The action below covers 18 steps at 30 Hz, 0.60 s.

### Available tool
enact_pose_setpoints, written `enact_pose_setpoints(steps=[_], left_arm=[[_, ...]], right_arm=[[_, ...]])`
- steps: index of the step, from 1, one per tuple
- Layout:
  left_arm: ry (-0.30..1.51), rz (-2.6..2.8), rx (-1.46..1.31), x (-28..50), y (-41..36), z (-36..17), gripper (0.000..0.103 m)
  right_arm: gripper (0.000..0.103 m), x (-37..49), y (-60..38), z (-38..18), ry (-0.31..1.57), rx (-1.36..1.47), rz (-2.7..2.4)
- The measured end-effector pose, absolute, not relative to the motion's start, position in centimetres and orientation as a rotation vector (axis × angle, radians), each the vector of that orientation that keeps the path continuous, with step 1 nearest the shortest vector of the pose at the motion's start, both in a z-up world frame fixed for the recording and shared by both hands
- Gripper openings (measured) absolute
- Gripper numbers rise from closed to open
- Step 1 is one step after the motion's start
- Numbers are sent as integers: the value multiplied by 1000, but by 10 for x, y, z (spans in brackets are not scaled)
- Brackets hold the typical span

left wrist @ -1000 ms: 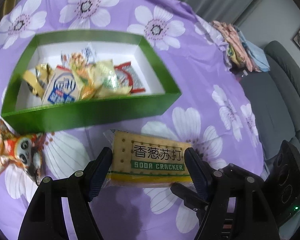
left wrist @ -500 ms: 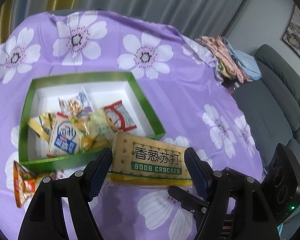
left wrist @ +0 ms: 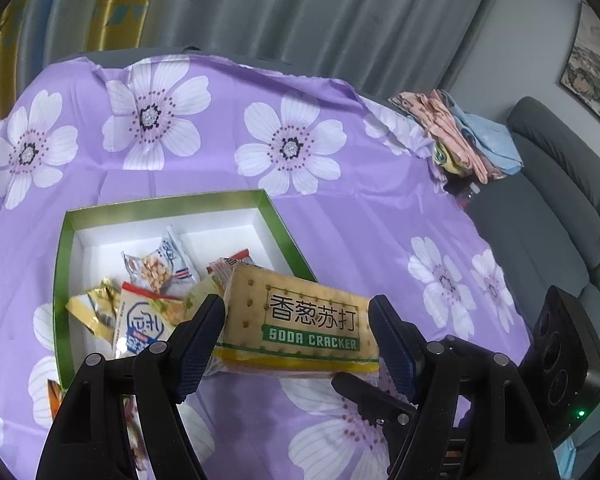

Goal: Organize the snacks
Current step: 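Lift the soda cracker pack and carry it over the green box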

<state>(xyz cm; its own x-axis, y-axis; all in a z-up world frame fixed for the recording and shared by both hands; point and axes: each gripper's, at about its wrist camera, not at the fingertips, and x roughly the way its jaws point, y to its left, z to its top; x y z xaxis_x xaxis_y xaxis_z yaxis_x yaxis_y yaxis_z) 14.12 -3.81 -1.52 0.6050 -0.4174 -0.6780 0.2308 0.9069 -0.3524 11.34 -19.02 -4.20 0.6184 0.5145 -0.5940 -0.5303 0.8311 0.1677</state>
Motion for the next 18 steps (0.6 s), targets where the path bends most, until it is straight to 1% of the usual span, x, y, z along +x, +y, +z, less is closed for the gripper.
enact_pose_setpoints(steps=[11, 18], left_arm=[[855, -336, -258, 169, -22, -29, 74], [886, -308, -288, 189, -12, -48, 74]], right_arm=[[40, 147, -174, -45, 666, -32, 618], [40, 173, -160, -63, 717, -53, 626]])
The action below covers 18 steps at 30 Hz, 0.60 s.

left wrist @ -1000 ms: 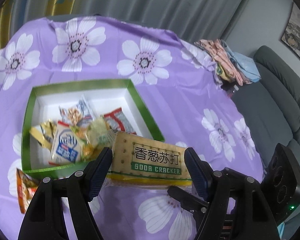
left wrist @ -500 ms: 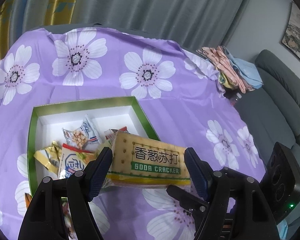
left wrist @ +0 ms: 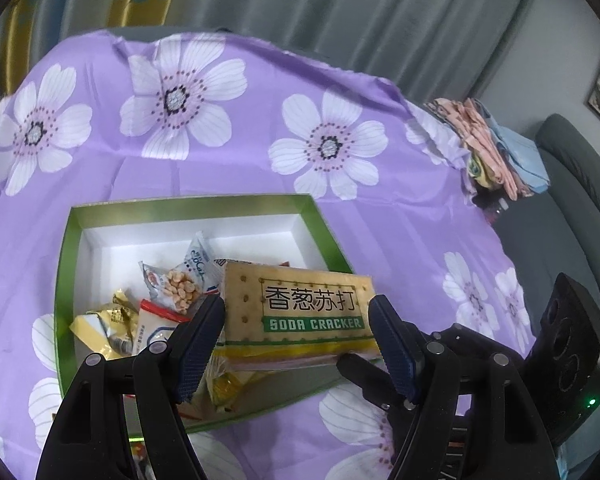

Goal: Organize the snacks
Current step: 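Lift the soda cracker pack and carry it over the green box, then drop the soda cracker pack into the box by opening the right tool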

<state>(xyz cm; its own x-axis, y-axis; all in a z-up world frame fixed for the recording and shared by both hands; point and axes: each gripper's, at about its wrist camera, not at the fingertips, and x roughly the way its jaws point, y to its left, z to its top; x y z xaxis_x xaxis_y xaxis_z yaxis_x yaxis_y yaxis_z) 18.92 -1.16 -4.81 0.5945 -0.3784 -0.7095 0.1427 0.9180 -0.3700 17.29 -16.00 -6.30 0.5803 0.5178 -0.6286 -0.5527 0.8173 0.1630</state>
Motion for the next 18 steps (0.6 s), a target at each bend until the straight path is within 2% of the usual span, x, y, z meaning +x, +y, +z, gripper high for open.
enact_pose_setpoints(steps=[15, 18], left_arm=[[964, -294, -309, 210, 17, -68, 74], [948, -296, -317, 200, 31, -59, 77]], right_arm=[[43, 196, -136, -74, 733, -76, 597], [49, 185, -145, -67, 704, -49, 600]])
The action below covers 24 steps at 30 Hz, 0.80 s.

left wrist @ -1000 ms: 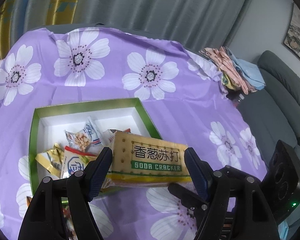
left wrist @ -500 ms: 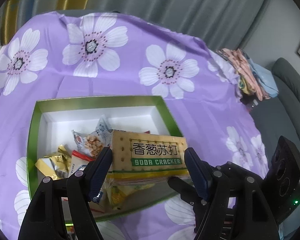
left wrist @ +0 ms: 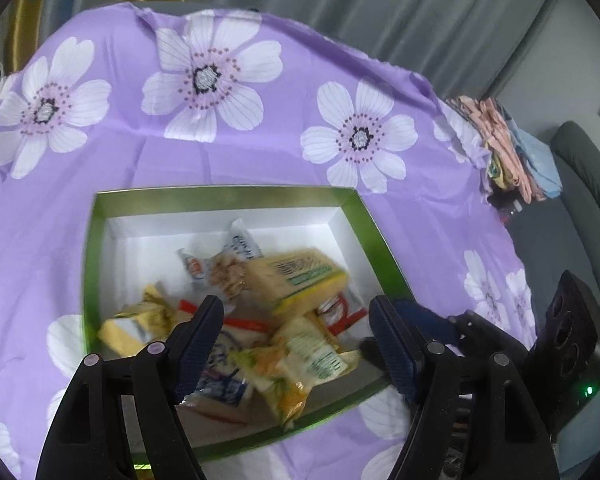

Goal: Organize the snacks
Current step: 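Drop the soda cracker pack into the box by opening the right tool, then withdraw the right tool and reach toward the orange panda snack bag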

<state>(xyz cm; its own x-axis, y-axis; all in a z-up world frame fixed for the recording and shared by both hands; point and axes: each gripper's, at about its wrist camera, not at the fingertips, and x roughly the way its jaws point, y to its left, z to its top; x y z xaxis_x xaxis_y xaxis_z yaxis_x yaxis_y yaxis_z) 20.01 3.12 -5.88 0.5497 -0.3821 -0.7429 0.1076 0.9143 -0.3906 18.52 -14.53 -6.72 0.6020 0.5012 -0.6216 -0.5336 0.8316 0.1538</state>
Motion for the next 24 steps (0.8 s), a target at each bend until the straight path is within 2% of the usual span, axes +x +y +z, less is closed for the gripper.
enact_pose_setpoints(steps=[8, 16, 24], left_arm=[[950, -272, -364, 165, 61, -51, 77], [970, -265, -404, 135, 70, -52, 77], [992, -218, -331, 107, 65, -56, 77]], right_arm=[[58, 157, -161, -63, 703, -29, 622], [59, 126, -163, -72, 740, -10, 653], [60, 104, -153, -81, 777, -11, 707]])
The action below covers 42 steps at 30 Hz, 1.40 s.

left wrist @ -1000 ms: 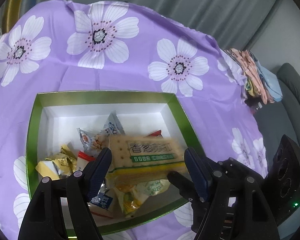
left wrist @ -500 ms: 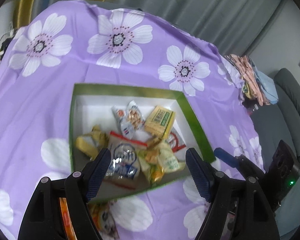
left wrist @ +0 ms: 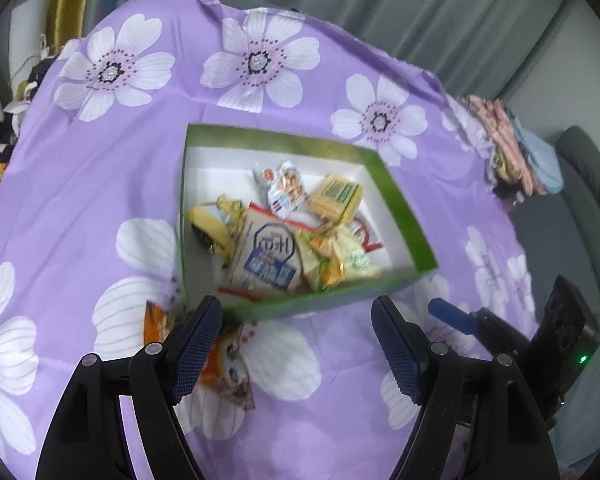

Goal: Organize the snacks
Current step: 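Withdraw the right tool and reach toward the orange panda snack bag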

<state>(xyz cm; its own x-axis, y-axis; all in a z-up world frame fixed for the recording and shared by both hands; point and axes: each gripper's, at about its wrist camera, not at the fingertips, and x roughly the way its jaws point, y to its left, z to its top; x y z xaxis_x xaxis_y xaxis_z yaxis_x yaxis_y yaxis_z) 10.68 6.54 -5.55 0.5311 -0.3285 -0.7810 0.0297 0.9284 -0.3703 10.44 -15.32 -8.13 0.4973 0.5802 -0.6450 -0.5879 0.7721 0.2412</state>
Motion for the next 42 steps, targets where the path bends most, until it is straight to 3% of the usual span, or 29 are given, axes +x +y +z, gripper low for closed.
enact_pose_setpoints(steps=[21, 42], left_arm=[[1023, -356, -297, 63, 1, -65, 77], [993, -279, -354, 46, 59, -70, 77]], right_arm=[[63, 65, -164, -88, 849, 32, 718], [65, 71, -93, -111, 933, 71, 868]])
